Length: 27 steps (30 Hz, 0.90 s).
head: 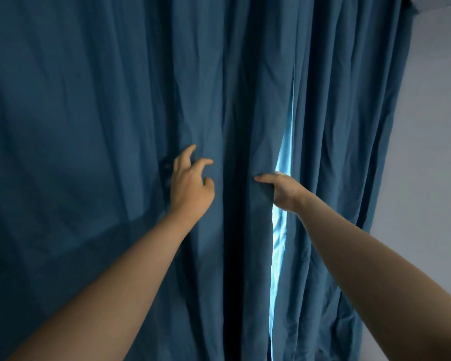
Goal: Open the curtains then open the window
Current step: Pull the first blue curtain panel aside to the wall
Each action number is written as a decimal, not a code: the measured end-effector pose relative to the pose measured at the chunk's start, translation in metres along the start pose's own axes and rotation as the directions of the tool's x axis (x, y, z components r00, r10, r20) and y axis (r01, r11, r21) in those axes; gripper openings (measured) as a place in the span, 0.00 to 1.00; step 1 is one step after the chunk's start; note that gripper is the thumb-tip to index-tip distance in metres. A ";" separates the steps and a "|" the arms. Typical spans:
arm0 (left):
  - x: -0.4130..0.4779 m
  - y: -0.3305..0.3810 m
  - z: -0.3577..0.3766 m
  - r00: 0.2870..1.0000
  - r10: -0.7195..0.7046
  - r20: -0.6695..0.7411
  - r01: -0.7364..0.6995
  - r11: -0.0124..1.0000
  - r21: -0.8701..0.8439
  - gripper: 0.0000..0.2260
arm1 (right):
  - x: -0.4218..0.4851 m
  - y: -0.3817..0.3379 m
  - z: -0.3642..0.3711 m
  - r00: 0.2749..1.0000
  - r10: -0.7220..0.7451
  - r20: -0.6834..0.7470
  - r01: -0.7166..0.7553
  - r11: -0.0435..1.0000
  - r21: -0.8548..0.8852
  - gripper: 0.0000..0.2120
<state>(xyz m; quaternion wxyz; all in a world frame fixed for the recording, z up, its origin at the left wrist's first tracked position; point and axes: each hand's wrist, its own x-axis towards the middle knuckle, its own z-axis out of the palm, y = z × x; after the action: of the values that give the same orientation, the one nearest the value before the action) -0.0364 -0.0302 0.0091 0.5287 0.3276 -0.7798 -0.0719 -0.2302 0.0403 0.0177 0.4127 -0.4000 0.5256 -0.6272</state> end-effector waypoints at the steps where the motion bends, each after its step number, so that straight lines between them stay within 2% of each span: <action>1: 0.000 -0.002 0.002 1.000 -0.018 -0.016 0.018 1.000 0.005 0.17 | 0.001 0.000 0.001 1.000 0.018 0.011 -0.018 0.999 0.027 0.04; 6: -0.002 -0.007 0.009 0.988 -0.152 0.002 0.151 0.980 -0.130 0.20 | 0.006 0.001 0.008 0.993 0.112 0.027 -0.114 0.986 0.118 0.07; 10: -0.001 -0.015 0.011 0.950 -0.296 0.098 0.312 0.892 -0.327 0.24 | 0.013 0.000 0.014 0.990 0.108 -0.092 -0.097 0.989 0.114 0.10; 12: 0.001 -0.017 0.010 0.922 -0.363 0.139 0.386 0.818 -0.426 0.24 | 0.017 -0.001 0.018 0.984 0.062 -0.168 -0.059 0.998 0.019 0.14; 15: 0.006 -0.021 0.009 0.898 -0.422 0.121 0.424 0.762 -0.490 0.20 | 0.017 0.000 0.024 0.960 -0.043 -0.275 0.007 0.991 -0.132 0.20; 17: 0.012 -0.023 0.002 0.861 -0.488 0.143 0.466 0.644 -0.606 0.17 | 0.016 0.004 0.024 0.933 -0.144 -0.330 0.090 0.981 -0.173 0.25; 19: 0.018 -0.027 -0.006 0.832 -0.512 0.214 0.501 0.528 -0.686 0.13 | 0.014 0.008 0.019 0.892 -0.277 -0.357 0.216 0.956 -0.201 0.24; 21: 0.020 -0.030 -0.014 0.840 -0.497 0.220 0.494 0.532 -0.687 0.10 | 0.010 0.014 0.020 0.827 -0.427 -0.366 0.303 0.887 -0.349 0.17; 23: 0.021 -0.035 -0.018 0.882 -0.446 0.151 0.424 0.616 -0.664 0.08 | 0.015 0.021 0.018 0.798 -0.537 -0.274 0.278 0.732 -0.622 0.08; 24: 0.020 -0.036 -0.019 0.894 -0.427 0.137 0.406 0.638 -0.654 0.09 | 0.016 0.020 0.019 0.834 -0.517 -0.194 0.205 0.617 -0.760 0.03; 26: 0.018 -0.033 -0.021 0.891 -0.413 0.188 0.424 0.611 -0.668 0.10 | 0.014 0.014 0.025 0.920 -0.383 -0.082 0.088 0.406 -0.909 0.14; 27: 0.018 -0.032 -0.022 0.883 -0.401 0.243 0.449 0.576 -0.683 0.10 | 0.013 0.011 0.029 0.949 -0.313 -0.048 0.082 0.389 -0.918 0.16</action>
<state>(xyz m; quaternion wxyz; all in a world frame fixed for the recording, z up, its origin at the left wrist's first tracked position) -0.0074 -0.0605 0.0177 0.5565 0.2673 -0.6014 -0.5071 -0.2062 0.0174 0.0116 -0.0060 -0.5490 0.7693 -0.3268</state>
